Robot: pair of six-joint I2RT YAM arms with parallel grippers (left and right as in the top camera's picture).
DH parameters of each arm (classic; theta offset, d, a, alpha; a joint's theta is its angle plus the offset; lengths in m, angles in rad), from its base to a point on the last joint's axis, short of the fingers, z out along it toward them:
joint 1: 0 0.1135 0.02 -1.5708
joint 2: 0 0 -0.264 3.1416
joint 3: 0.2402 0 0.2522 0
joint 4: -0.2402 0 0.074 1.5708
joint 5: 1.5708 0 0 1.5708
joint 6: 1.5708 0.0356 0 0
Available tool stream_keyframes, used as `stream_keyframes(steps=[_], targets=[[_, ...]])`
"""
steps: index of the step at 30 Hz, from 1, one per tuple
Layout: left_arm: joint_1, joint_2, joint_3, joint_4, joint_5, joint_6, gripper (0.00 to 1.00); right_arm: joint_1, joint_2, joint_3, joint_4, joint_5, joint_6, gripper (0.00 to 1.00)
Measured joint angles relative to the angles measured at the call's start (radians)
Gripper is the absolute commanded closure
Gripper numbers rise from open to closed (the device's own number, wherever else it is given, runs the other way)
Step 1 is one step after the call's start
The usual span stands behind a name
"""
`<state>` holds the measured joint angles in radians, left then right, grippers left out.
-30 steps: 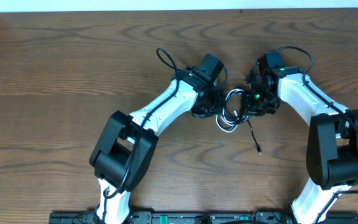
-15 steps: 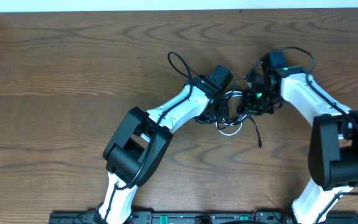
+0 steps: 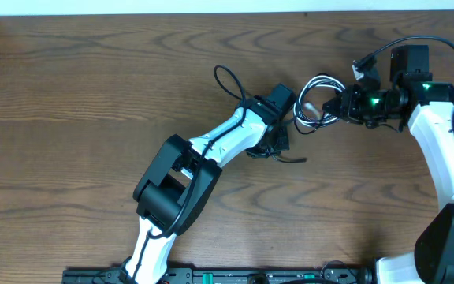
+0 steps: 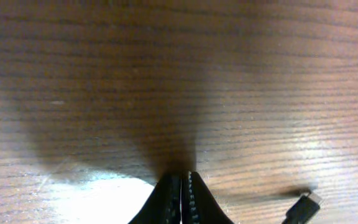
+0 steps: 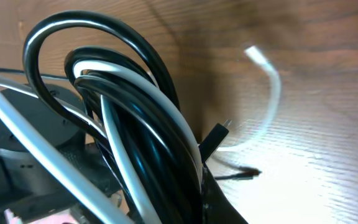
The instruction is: Untangle cables
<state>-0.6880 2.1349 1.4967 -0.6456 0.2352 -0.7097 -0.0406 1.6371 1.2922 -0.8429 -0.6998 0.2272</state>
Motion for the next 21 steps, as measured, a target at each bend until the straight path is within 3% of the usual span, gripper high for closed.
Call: stream_keyframes(steps=[6,9,10,13,17,21], targets=[[0.102,-0.009,0.000,-0.006,0.040,0.105,0.92,-0.049,0.000,0.000,-0.032,-0.024,0.004,0.99],[0.183,-0.095,-0.003,-0.031,0.088,0.184,0.83,-0.058,0.000,0.000,-0.041,0.021,0.047,0.99],[0.195,-0.132,-0.007,-0.039,0.092,0.200,0.68,-0.061,0.000,0.000,-0.039,0.032,0.064,0.99],[0.214,-0.313,-0.011,-0.032,0.101,0.250,0.55,-0.067,0.000,0.000,-0.036,0.060,0.105,0.99],[0.206,-0.508,-0.008,-0.019,0.111,0.282,0.53,-0.068,0.000,0.000,-0.035,0.076,0.157,0.99],[0.206,-0.518,-0.008,-0.028,0.111,0.312,0.53,-0.068,0.000,0.000,-0.039,0.075,0.204,0.99]])
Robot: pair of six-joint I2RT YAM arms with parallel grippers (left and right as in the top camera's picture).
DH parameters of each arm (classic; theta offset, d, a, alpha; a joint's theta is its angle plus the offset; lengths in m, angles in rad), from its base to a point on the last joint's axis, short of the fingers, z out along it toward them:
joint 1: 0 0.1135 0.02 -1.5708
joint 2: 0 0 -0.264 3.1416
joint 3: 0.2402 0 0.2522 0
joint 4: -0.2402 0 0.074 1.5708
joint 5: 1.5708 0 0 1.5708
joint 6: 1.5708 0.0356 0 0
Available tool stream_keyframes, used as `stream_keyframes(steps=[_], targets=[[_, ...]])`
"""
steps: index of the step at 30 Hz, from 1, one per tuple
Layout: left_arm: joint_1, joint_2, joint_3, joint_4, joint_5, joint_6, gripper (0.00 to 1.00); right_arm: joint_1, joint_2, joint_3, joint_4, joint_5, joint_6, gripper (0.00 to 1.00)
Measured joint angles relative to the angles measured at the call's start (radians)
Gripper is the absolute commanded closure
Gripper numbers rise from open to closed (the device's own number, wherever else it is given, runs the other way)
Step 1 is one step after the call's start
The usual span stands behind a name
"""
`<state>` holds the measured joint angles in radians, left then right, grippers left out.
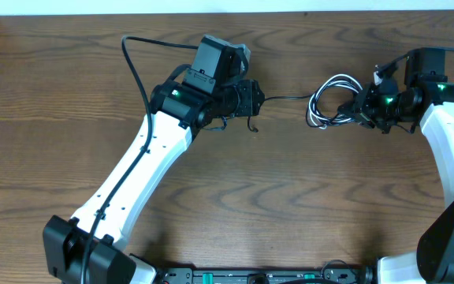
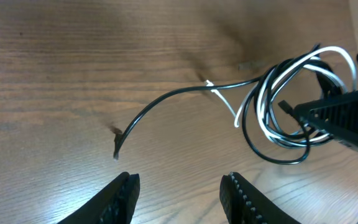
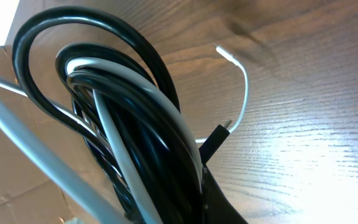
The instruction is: Untangle cables
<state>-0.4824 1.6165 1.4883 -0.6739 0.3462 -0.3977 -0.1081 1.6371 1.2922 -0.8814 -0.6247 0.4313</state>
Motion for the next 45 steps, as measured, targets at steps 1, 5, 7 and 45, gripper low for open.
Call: stream_keyframes(steps=[1,5,7,45], targets=[[-0.001,0.003,0.000,-0.003,0.000,0.006,0.53,0.000,0.000,0.000,-0.001,-0.004,0.012,0.99],[-0.046,0.006,0.000,-0.016,0.000,-0.040,0.53,0.000,0.000,0.000,-0.008,-0.027,0.128,0.99],[-0.096,0.022,0.000,-0.038,0.007,-0.208,0.48,0.000,0.000,0.000,-0.011,-0.029,0.207,0.99],[0.003,0.306,0.002,-0.030,0.071,-0.333,0.92,0.060,0.000,0.001,-0.007,-0.137,-0.158,0.99]])
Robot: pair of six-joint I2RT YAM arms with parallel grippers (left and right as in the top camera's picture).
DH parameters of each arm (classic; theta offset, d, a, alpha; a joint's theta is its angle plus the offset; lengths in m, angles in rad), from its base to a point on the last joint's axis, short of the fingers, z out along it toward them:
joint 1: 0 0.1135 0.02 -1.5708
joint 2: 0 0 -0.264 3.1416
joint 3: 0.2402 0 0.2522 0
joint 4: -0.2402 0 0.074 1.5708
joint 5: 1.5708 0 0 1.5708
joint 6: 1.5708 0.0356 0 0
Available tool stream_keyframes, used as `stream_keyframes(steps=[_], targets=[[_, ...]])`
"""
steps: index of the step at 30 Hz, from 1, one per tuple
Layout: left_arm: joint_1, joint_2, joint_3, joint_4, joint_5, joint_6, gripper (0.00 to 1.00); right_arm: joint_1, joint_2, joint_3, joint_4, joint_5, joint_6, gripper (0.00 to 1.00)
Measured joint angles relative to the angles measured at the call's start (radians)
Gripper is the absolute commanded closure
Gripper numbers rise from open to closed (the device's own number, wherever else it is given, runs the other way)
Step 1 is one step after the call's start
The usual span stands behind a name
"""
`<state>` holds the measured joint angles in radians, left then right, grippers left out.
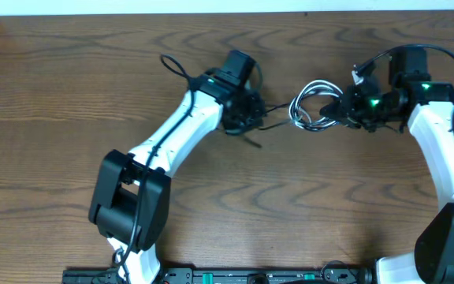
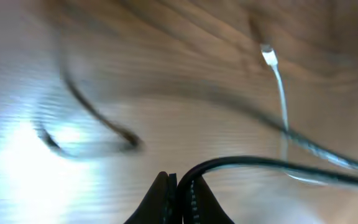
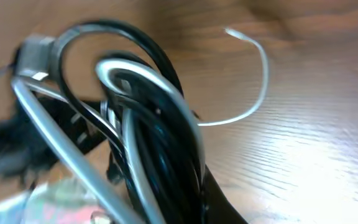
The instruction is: Untangle cables
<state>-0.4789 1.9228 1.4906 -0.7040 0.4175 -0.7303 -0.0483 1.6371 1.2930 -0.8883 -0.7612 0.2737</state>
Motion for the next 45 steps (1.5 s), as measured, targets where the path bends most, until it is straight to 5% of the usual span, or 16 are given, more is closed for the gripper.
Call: stream_keyframes(steps=[7,8,10,13,19,22,30,38,43,45], targets=[[0.049,0.000,0.001,0.014,-0.065,0.238,0.91,-0.013,0.000,0.000,-0.001,-0.198,-0.186,0.99],[0.059,0.000,0.001,0.037,-0.077,0.249,0.84,-0.002,0.000,0.000,-0.001,-0.212,-0.208,0.99],[0.076,0.000,0.000,0.087,-0.104,0.260,0.34,0.028,0.000,0.000,-0.001,-0.235,-0.246,0.99],[0.113,0.000,0.000,0.138,-0.189,0.301,0.19,0.056,0.000,0.000,0.000,-0.255,-0.294,0.99],[0.168,0.000,0.000,0.148,-0.361,0.395,0.21,0.068,0.000,0.000,0.008,-0.224,-0.327,0.99],[0.209,-0.018,0.000,0.137,-0.265,0.420,0.43,0.068,0.000,0.000,0.026,-0.181,-0.323,0.99],[0.141,-0.200,0.000,0.121,0.105,0.438,0.45,0.068,0.000,0.000,0.090,-0.055,-0.124,0.99],[-0.050,-0.111,0.000,0.151,0.157,0.277,0.32,0.068,0.000,0.000,0.089,-0.030,-0.018,0.99],[-0.093,-0.102,0.000,0.198,0.128,0.172,0.35,0.070,0.000,0.000,0.082,-0.030,-0.010,0.99],[-0.094,-0.102,0.000,0.208,0.098,0.135,0.46,0.071,0.000,0.000,0.078,-0.030,-0.010,0.99]])
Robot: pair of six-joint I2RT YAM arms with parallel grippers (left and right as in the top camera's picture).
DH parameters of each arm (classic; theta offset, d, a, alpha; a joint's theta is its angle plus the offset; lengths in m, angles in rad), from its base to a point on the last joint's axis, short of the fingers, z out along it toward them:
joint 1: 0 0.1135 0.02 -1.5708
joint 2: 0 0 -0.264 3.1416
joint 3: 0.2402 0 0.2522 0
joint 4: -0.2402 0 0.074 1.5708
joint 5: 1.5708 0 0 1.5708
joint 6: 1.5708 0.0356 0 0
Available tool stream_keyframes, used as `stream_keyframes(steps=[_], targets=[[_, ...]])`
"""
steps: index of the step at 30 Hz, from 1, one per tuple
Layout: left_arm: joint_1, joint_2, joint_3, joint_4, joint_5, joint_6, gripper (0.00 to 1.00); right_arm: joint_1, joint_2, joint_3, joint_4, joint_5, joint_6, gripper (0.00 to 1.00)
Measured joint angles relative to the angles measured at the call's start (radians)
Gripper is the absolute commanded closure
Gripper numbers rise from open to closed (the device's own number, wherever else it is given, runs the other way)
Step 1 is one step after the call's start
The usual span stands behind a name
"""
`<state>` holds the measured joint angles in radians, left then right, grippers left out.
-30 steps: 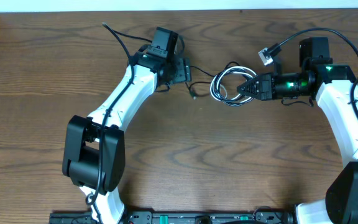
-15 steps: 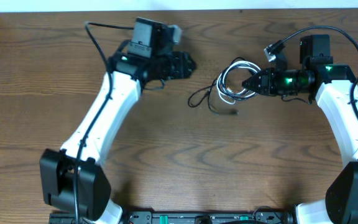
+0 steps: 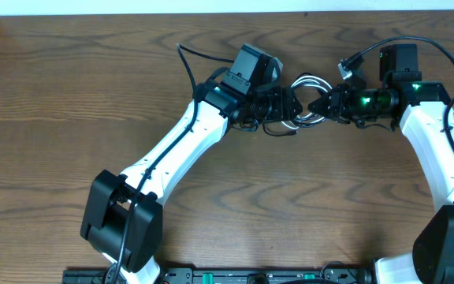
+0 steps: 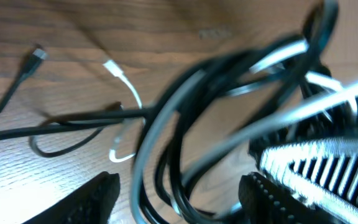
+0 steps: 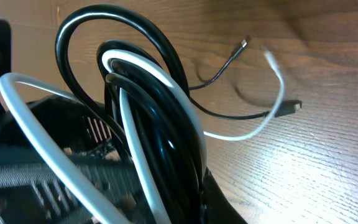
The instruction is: Untangle cables
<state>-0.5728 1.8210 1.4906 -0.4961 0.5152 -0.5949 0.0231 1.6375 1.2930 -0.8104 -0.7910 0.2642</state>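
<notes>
A coil of black and white cables (image 3: 307, 96) hangs at the back middle of the table. My right gripper (image 5: 201, 200) is shut on it, and the loops (image 5: 143, 118) rise in front of its camera. My left gripper (image 3: 280, 105) is right against the coil from the left. Its jaws (image 4: 182, 205) stand open, with several loops (image 4: 185, 124) passing between the two fingers (image 4: 98, 198). Loose ends trail on the wood: a black plug (image 4: 37, 54), a white plug (image 4: 112, 66) and a black strand (image 3: 278, 131).
The wooden table (image 3: 93, 102) stretches left and front of both arms. The left arm (image 3: 172, 158) runs diagonally from the front left up to the coil. Along the right side stands the right arm (image 3: 440, 158). A black robot cable (image 3: 191, 57) loops behind the left wrist.
My left gripper was shut on a black cable just left of the coil. Now it is open and right at the coil, with loops between its fingers. The right gripper, still holding the coil, is slightly further left.
At first my left gripper was shut low over the table beside the coil, which the right gripper held. Then it was open further left, a black end trailing out of the coil. Later it was shut on a black cable, and now stands open around the loops.
</notes>
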Motion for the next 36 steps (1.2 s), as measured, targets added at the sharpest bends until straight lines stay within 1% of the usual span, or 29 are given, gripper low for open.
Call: stream_keyframes(steps=[2,5,7,9,10,14,16,18,20,21,23,25,28,30,33,34,36], targets=[[0.000,0.002,0.000,0.000,-0.027,-0.019,0.51,0.000,0.000,0.000,-0.005,0.000,0.000,0.99],[0.000,0.022,0.000,0.003,-0.056,-0.039,0.55,0.000,0.000,0.000,-0.014,0.000,0.004,0.99],[-0.001,0.043,0.000,0.004,-0.059,-0.050,0.65,0.000,0.000,0.000,-0.017,0.000,0.006,0.99],[-0.005,0.063,0.000,0.008,-0.058,-0.063,0.87,0.001,0.000,0.000,-0.022,0.000,0.006,0.99],[-0.008,0.071,0.000,0.013,-0.057,-0.073,0.92,0.002,0.000,0.000,-0.023,0.000,0.006,0.99],[-0.010,0.077,0.000,0.030,-0.072,-0.086,0.93,0.011,0.000,0.000,-0.033,0.010,0.007,0.99],[0.008,0.064,0.000,0.021,-0.062,-0.085,0.93,0.021,0.000,0.000,-0.037,0.036,0.007,0.94],[0.034,0.031,0.000,0.010,-0.034,-0.078,0.93,0.026,0.000,0.000,-0.034,0.056,0.007,0.84],[0.056,-0.014,0.000,-0.004,-0.015,-0.059,0.93,0.025,0.000,0.001,-0.035,0.110,0.011,0.68],[0.071,-0.041,0.000,-0.009,-0.009,-0.044,0.93,0.020,0.000,0.001,-0.038,0.138,0.014,0.64],[0.098,-0.088,0.000,-0.020,0.007,-0.007,0.93,0.010,0.000,0.001,-0.038,0.197,0.018,0.52],[0.115,-0.133,0.000,-0.048,0.024,0.039,0.93,0.006,0.000,0.001,-0.038,0.246,0.024,0.47],[0.116,-0.182,0.000,-0.121,0.053,0.120,0.93,0.005,0.000,0.001,-0.034,0.282,0.031,0.43],[0.113,-0.190,0.000,-0.176,0.063,0.164,0.93,0.005,0.000,0.001,-0.021,0.258,0.016,0.43],[0.113,-0.188,0.000,-0.225,0.067,0.210,0.93,0.005,0.000,0.001,0.024,0.108,-0.048,0.43],[0.113,-0.188,0.000,-0.240,0.067,0.227,0.93,0.005,0.000,0.002,0.047,0.031,-0.065,0.44],[0.113,-0.187,0.000,-0.259,0.071,0.238,0.93,0.005,0.000,0.002,0.086,-0.076,-0.079,0.45]])
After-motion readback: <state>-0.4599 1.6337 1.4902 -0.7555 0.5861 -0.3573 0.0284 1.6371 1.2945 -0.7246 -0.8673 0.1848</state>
